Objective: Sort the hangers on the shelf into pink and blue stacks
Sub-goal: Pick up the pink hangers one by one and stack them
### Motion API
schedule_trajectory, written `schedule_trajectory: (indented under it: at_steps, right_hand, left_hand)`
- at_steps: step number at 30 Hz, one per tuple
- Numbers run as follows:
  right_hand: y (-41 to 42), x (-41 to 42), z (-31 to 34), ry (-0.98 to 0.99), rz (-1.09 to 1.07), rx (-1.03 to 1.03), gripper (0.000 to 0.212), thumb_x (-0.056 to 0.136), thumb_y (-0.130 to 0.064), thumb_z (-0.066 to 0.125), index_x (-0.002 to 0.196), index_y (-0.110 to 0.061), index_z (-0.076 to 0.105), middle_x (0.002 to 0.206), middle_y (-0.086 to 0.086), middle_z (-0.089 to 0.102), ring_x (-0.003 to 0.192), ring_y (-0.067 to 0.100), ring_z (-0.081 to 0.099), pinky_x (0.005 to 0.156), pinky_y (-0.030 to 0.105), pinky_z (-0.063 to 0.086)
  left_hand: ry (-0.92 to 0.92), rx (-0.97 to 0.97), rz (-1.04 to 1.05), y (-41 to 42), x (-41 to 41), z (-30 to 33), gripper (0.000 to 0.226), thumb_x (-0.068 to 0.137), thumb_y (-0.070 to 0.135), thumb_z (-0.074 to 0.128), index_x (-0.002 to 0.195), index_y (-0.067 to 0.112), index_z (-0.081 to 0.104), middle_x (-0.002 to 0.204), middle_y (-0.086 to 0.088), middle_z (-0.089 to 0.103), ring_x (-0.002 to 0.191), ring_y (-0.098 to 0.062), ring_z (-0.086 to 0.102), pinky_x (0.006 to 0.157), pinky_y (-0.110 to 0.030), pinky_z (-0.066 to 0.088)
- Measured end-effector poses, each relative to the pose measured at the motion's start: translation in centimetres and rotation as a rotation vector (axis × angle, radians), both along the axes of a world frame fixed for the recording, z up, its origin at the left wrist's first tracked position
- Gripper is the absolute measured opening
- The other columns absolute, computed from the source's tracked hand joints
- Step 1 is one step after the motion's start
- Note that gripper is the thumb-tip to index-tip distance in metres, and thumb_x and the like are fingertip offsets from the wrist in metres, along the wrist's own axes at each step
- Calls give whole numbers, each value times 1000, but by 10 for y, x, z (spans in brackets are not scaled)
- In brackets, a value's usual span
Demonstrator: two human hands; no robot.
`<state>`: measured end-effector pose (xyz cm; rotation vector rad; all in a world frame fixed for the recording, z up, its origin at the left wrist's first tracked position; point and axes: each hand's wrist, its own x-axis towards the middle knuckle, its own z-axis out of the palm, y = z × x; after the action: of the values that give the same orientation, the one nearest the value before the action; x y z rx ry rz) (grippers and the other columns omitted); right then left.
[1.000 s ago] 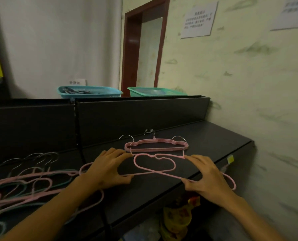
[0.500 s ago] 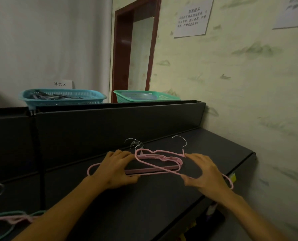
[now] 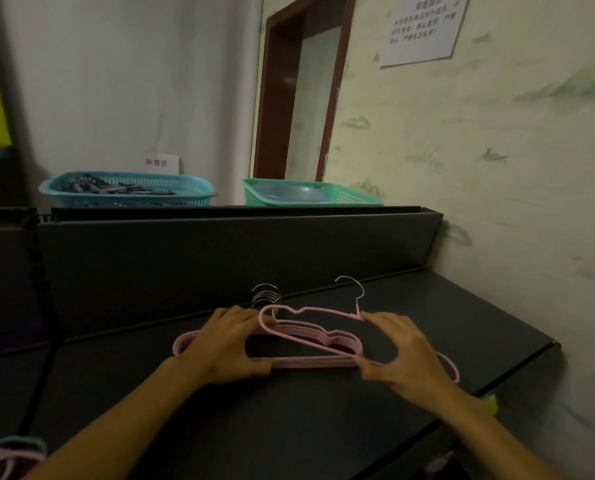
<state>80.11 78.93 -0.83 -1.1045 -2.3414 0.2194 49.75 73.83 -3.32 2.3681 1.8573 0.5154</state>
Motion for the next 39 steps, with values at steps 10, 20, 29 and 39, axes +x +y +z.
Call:
schedule_trajectory:
  at_steps: [10, 20, 29, 39]
  right_hand:
    - [18, 6, -9, -35, 96, -5, 83, 72, -50, 75, 143, -26, 39, 137, -11, 42, 119, -3, 29, 97, 14, 24]
    - [22, -43, -14, -169, 146, -18, 77, 78, -49, 71, 143, -29, 37, 141, -7, 40, 127, 7, 34, 107, 26, 29]
    - [21, -95, -22, -208, 234, -68, 76, 81, -56, 66, 145, -29, 35, 145, -5, 37, 131, 9, 32, 109, 28, 28]
    - [22, -96, -21, -270, 253, -106, 78, 80, -62, 63, 146, -31, 33, 152, -5, 30, 138, 11, 27, 113, 31, 27]
  left_hand:
    - [-27, -27, 109, -1, 4, -2, 83, 69, 76, 55, 140, 43, 29, 145, 14, 38, 132, -3, 30, 109, -28, 19]
    - [-118, -133, 249, -27, -30, -1, 101, 56, 86, 55, 142, 43, 24, 137, 11, 45, 117, -2, 46, 98, -27, 44]
    - [-117, -153, 230, -38, -32, 6, 88, 70, 65, 65, 143, 44, 20, 141, 10, 41, 122, -3, 43, 101, -24, 40]
    - [19, -183, 171, -36, -29, 14, 66, 82, 55, 61, 140, 37, 34, 136, 11, 41, 118, -3, 42, 99, -23, 38]
